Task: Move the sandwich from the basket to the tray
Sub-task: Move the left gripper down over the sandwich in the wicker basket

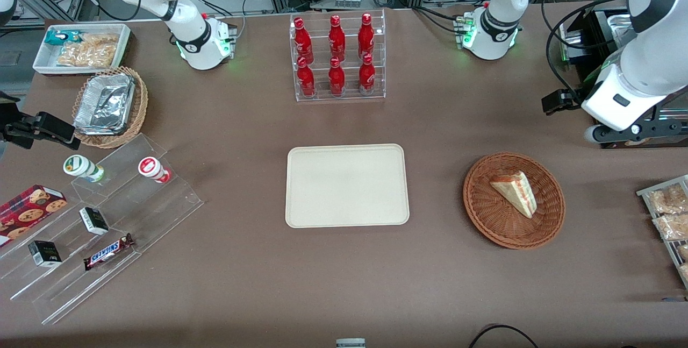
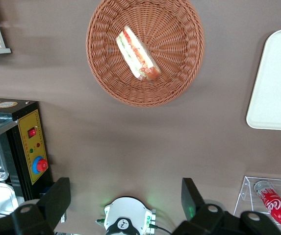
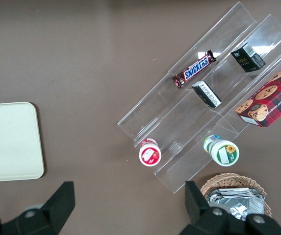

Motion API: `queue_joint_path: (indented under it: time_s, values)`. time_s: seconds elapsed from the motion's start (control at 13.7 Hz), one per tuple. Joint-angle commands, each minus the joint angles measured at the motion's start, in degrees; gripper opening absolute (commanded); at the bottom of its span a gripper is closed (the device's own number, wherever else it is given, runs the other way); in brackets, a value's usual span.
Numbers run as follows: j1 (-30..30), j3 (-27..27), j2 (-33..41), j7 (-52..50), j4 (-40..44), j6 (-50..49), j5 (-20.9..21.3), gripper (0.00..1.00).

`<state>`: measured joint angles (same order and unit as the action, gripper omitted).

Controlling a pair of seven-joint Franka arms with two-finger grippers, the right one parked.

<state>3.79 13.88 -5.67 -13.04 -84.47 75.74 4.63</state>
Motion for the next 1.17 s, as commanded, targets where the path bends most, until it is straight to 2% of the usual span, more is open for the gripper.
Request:
queue_joint_path:
  time_s: [0.0,0.44,0.59,1.1]
  values:
    - [-0.19,-0.17,-0.22,-0.84,1.07,-1.47,-0.33,1.00]
    - [0.52,-0.61,-5.91,-1.11,0.63,-1.38,-0.32,1.00]
    - [1.57,-0.79,-8.38,-2.59,-2.17,-0.42,0.11,1.00]
    - [1.66,-1.93,-10.50,-17.61,-21.95,28.29,0.99,1.00]
